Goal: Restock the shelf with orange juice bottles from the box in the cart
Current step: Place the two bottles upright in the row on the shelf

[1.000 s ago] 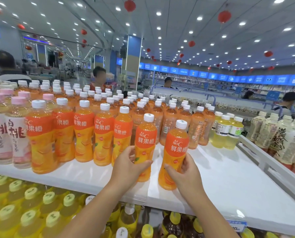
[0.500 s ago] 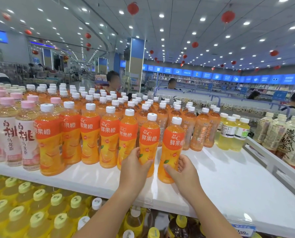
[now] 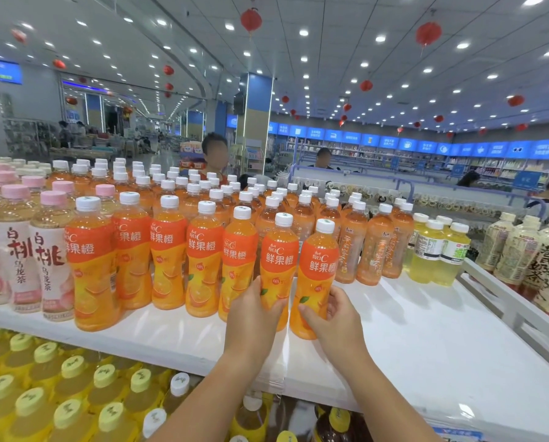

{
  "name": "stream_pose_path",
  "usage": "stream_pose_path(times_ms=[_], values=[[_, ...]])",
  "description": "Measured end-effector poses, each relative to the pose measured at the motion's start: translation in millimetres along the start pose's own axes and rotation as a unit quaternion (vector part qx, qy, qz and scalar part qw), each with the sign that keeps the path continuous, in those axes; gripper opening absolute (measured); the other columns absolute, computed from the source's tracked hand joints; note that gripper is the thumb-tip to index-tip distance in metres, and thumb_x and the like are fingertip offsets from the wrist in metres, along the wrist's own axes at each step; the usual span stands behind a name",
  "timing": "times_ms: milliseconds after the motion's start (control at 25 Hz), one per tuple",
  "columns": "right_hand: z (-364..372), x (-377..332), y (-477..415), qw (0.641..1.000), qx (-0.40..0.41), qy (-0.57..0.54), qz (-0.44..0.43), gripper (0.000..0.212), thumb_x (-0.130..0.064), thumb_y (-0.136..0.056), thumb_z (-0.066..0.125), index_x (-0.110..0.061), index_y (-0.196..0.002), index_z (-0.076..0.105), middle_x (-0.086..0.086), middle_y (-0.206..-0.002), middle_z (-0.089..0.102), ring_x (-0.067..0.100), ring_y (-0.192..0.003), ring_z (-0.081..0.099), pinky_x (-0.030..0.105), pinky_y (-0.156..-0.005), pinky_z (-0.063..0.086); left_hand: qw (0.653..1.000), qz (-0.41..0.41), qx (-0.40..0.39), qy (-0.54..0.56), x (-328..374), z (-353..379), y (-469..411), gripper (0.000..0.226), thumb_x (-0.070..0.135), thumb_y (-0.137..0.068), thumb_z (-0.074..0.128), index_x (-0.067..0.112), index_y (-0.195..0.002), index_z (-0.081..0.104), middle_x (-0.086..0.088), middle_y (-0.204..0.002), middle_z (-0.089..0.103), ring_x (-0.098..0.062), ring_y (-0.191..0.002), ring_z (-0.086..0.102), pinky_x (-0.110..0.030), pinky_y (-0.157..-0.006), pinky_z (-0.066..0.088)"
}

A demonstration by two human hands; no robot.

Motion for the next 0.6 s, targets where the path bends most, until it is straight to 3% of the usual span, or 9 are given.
stream_pose_path(times_ms=[240,440,600], values=[[9.2,-9.2,6.4,0.998,0.024,0.048,-0.027,0.031,-0.028,-0.083,0.080,-0.043,-0.099,0.058,-0.021,-0.100,0.069,-0.009,-0.090,0.064,0.012,-0.072,0.048,1.000,0.016,-0.008,0.000,-2.3,0.4,-2.0,0.036,0.028,-0.091,0.073,0.033,-0.126,0.062,0.022,-0.110,0.069,0.000,-0.104,0.064,-0.023,-0.088,0.054],[11.5,-10.3,7.3,0.998,0.025,0.054,-0.036,0.030,-0.032,-0.083,0.080,-0.042,-0.102,0.058,-0.021,-0.101,0.069,-0.006,-0.092,0.065,0.013,-0.073,0.048,1.000,0.012,-0.004,0.005,-1.7,2.5,-1.3,0.036,0.027,-0.093,0.071,0.032,-0.126,0.059,0.020,-0.111,0.067,0.000,-0.104,0.062,-0.016,-0.083,0.049],[12.2,-11.2,7.9,0.997,0.027,0.064,-0.042,0.030,-0.033,-0.083,0.080,-0.042,-0.102,0.059,-0.020,-0.100,0.069,-0.004,-0.092,0.065,0.015,-0.074,0.050,1.000,0.000,-0.011,0.021,-2.0,0.8,-1.7,0.035,0.028,-0.092,0.072,0.036,-0.123,0.058,0.024,-0.109,0.067,0.001,-0.102,0.063,-0.020,-0.083,0.052]])
Point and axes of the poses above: each hand's wrist, its own y-axis away from the middle knuckle, its own z-axis out of the palm, x = y × z, the point moved 2 cm from there along -y, towards the middle knuckle
